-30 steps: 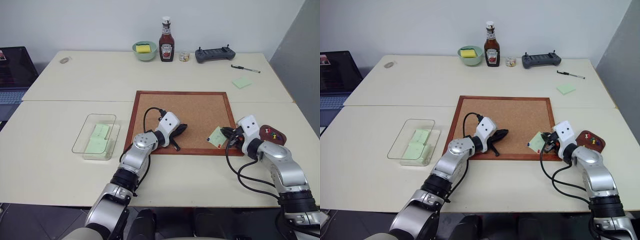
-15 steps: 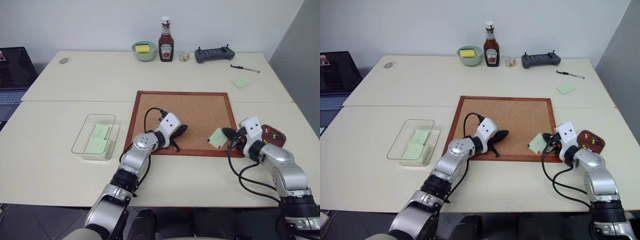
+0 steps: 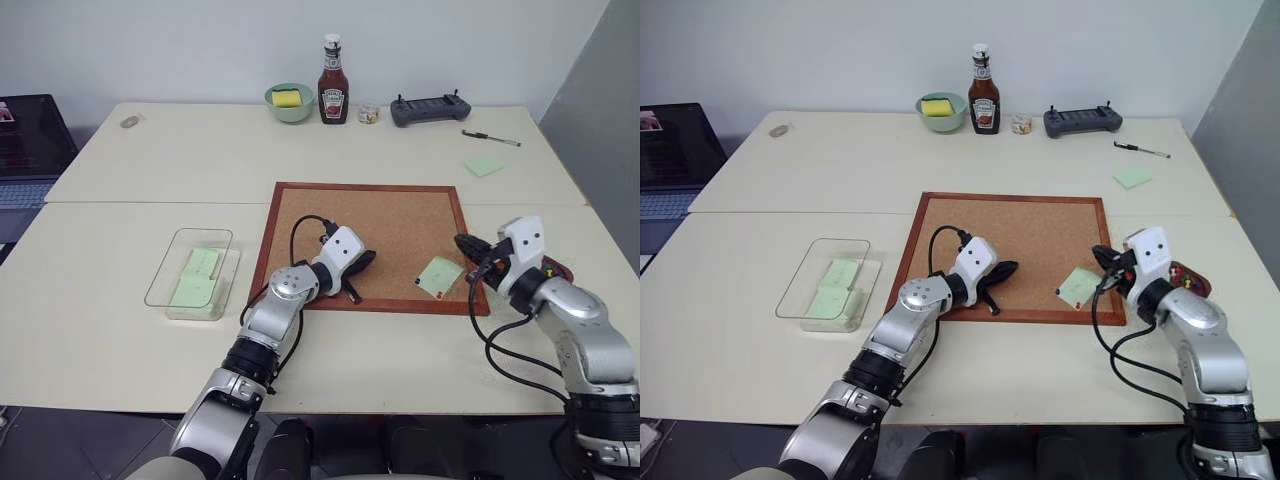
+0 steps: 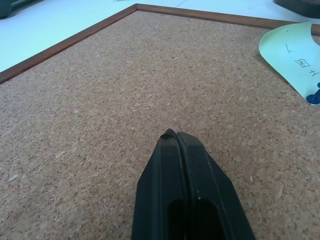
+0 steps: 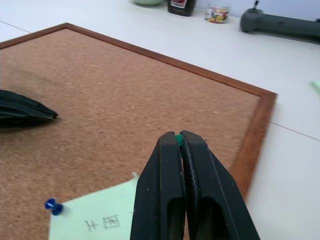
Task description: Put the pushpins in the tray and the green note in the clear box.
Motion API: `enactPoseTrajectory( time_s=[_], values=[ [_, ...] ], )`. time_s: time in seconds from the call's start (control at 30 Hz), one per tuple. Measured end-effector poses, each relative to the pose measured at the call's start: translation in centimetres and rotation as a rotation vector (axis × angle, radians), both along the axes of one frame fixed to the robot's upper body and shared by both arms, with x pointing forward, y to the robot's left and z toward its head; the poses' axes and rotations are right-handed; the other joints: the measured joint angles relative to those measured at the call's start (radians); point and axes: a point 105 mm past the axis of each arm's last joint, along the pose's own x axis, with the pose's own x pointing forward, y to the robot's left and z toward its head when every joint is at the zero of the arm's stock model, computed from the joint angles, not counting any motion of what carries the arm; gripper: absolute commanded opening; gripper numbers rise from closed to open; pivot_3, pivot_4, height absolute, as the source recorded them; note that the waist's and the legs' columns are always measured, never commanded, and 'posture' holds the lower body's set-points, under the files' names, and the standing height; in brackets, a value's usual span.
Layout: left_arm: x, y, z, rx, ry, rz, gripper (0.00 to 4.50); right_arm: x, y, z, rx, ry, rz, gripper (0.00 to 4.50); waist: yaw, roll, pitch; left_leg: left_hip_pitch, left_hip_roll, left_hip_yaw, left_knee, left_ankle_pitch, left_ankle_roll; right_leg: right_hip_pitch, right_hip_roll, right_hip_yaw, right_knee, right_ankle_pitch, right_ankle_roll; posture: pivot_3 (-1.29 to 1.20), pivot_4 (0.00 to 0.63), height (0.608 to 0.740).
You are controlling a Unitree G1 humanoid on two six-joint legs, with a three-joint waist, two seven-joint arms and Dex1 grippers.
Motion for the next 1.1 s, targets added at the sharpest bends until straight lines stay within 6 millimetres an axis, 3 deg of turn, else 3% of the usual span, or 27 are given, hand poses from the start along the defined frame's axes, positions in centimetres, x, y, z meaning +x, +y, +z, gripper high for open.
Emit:
enactPoseTrajectory(
  time_s=[0.33, 0.77, 0.8, 1.1],
  values=[
    [0.0, -0.1, -0.1, -0.001, 0.003, 0.008, 0.0, -2.8, -7.6, -2.1, -0.186, 0.077, -0.282, 0.01, 0.001, 0.004, -0.003, 0.001, 0.0, 0.001, 0.0, 0.0, 0.0, 0.001, 0.0, 0.001, 0.0, 0.0, 0.0, 0.0, 0.15, 0.74],
    [0.1, -0.3, -0.3, -0.005, 0.0, 0.002, 0.0, -3.3, -10.3, -3.1, -0.327, 0.125, -0.389, 0.01, 0.002, 0.008, -0.005, 0.001, -0.001, 0.001, 0.0, 0.0, 0.0, 0.002, -0.001, 0.001, -0.001, -0.001, 0.001, 0.0, 0.15, 0.74],
    [0.1, -0.3, -0.3, -0.005, 0.0, 0.002, 0.0, -3.3, -10.4, -3.2, -0.331, 0.128, -0.392, 0.46, 0.002, 0.008, -0.005, 0.001, -0.001, 0.001, 0.0, 0.0, 0.0, 0.002, -0.001, 0.001, -0.001, -0.001, 0.001, 0.0, 0.15, 0.74],
    [0.1, -0.3, -0.3, -0.005, 0.002, 0.002, 0.0, -3.0, -10.4, -3.1, -0.327, 0.124, -0.391, 2.36, 0.002, 0.009, -0.006, 0.001, -0.001, 0.001, 0.0, 0.0, 0.0, 0.003, -0.001, 0.001, -0.002, -0.001, 0.002, 0.0, 0.15, 0.74]
  ],
)
